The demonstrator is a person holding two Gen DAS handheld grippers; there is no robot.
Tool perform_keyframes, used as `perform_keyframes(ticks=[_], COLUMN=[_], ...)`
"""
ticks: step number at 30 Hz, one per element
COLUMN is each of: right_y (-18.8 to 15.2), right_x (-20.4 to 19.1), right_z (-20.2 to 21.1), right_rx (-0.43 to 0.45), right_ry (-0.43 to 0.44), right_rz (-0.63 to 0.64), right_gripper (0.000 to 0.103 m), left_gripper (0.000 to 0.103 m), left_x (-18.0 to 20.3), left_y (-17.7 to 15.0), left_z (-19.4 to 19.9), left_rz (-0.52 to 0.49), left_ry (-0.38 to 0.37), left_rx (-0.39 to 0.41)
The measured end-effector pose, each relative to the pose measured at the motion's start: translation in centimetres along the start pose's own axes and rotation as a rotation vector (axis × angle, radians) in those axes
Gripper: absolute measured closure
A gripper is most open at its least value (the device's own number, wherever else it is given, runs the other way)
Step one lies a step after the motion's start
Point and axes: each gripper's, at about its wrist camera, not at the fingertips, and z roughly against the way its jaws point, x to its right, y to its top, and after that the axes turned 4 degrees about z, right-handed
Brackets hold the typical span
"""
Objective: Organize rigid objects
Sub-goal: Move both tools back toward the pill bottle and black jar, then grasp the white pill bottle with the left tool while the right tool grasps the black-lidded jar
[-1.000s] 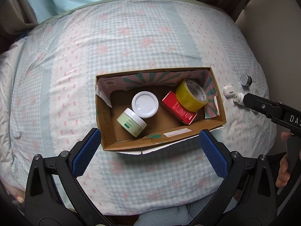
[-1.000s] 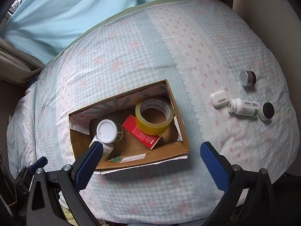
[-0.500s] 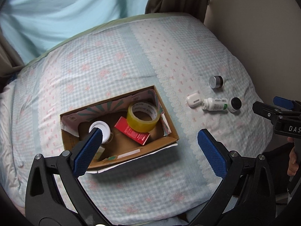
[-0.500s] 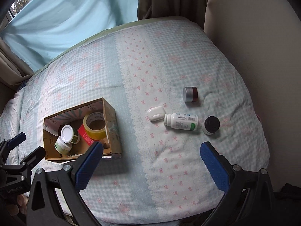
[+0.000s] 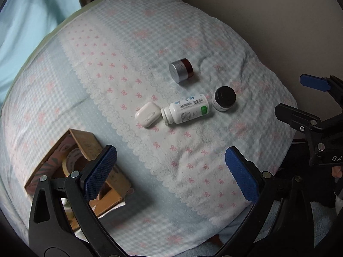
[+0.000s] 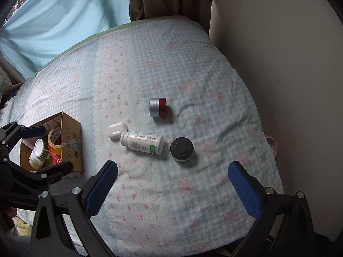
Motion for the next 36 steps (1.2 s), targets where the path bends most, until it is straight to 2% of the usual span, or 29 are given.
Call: perform_keyframes(ticks=[3,6,12,15,17,21,25,27,28,33,36], right_y=[-0.3,-0.6,-1.2,-1.4,-1.8,-2.3,-2.4,-2.4,-2.3,-2.0,-1.6], right_x=[1.5,2.8,4.4,4.7,4.4,3.6,3.2,3.2,3.2,3.2,3.2], right_z=[-2.0,-4.2,-9.4,-12.2,-14.0,-16.9,-18.3,-19.1,-19.5,-20.3,-20.3], right_rx=[-0.016,-0.021,-0.025,-0.038,-0.055,-0.067,-0.057,-0.063,-0.065,-0.058,-0.062], right_ry=[0.003,0.050,0.089,0.101,0.117,0.108,0.126,0.129,0.134,0.153,0.194], right_rz=[0.023,0.039,0.087,0.129,0.169,0.250,0.272,0.269,0.267,0.279,0.293], right_gripper=[0.000,0.000,0.000,0.000,0.002,0.006,0.008,0.013,0.021,0.035,0.048], left_gripper=[0.002,0.002,0.002,0.007,0.015,0.015,0.015,0.016,0.019,0.037,0.045], left_x=[1.5,3.0,5.1,5.9,6.2,6.9,7.6,7.8,7.9,8.6,9.3], left_y=[1.4,2.6,4.4,4.5,4.4,3.8,3.1,2.7,2.5,1.2,0.5], left_z=[-2.7,-5.2,-10.6,-13.8,-15.7,-18.0,-19.5,-20.2,-20.5,-21.0,-20.9], left_rz=[-0.090,-0.198,-0.465,-0.602,-0.681,-0.835,-0.950,-0.994,-1.010,-1.075,-1.082], left_ry=[0.006,0.013,0.030,0.042,0.043,0.045,0.040,0.037,0.034,0.026,0.035], left_rx=[-0.042,-0.066,-0.081,-0.114,-0.134,-0.130,-0.136,-0.148,-0.153,-0.161,-0.145])
